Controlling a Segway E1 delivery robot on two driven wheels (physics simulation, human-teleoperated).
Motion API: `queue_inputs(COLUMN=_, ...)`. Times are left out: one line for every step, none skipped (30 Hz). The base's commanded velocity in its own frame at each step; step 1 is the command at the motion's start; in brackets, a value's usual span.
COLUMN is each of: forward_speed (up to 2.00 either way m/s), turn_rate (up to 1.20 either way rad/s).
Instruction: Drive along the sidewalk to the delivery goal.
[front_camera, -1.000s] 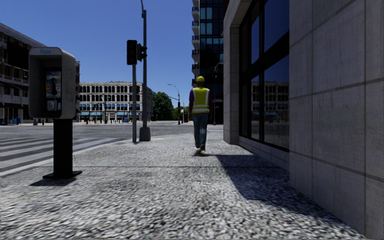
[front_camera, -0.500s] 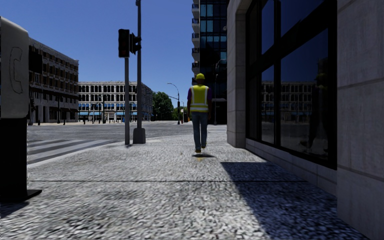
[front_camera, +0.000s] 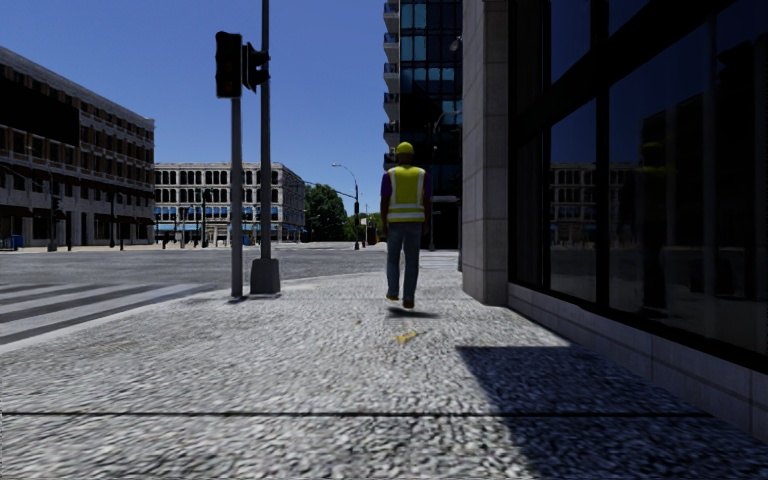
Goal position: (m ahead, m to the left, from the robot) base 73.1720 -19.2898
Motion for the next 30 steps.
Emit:
queue_inputs(forward_speed=1.46, turn_rate=0.0)
queue_inputs(forward_speed=1.46, turn_rate=0.0)
queue_inputs(forward_speed=1.46, turn_rate=0.0)
queue_inputs(forward_speed=1.46, turn_rate=0.0)
queue_inputs(forward_speed=1.46, turn_rate=0.0)
queue_inputs(forward_speed=1.46, turn_rate=0.0)
queue_inputs(forward_speed=1.46, turn_rate=0.0)
queue_inputs(forward_speed=1.46, turn_rate=0.0)
queue_inputs(forward_speed=1.46, turn_rate=0.0)
queue_inputs(forward_speed=1.46, turn_rate=0.0)
queue_inputs(forward_speed=1.46, turn_rate=0.0)
queue_inputs(forward_speed=1.46, turn_rate=0.0)
queue_inputs(forward_speed=1.46, turn_rate=0.0)
queue_inputs(forward_speed=1.46, turn_rate=0.0)
queue_inputs(forward_speed=1.46, turn_rate=0.0)
queue_inputs(forward_speed=1.46, turn_rate=0.0)
queue_inputs(forward_speed=1.46, turn_rate=0.0)
queue_inputs(forward_speed=1.46, turn_rate=0.0)
queue_inputs(forward_speed=1.46, turn_rate=0.0)
queue_inputs(forward_speed=1.46, turn_rate=0.0)
queue_inputs(forward_speed=1.46, turn_rate=0.0)
queue_inputs(forward_speed=1.46, turn_rate=0.0)
queue_inputs(forward_speed=1.46, turn_rate=0.0)
queue_inputs(forward_speed=1.46, turn_rate=0.0)
queue_inputs(forward_speed=1.46, turn_rate=0.0)
queue_inputs(forward_speed=1.46, turn_rate=0.0)
queue_inputs(forward_speed=1.46, turn_rate=0.0)
queue_inputs(forward_speed=1.46, turn_rate=0.0)
queue_inputs(forward_speed=1.46, turn_rate=0.0)
queue_inputs(forward_speed=1.46, turn_rate=0.0)
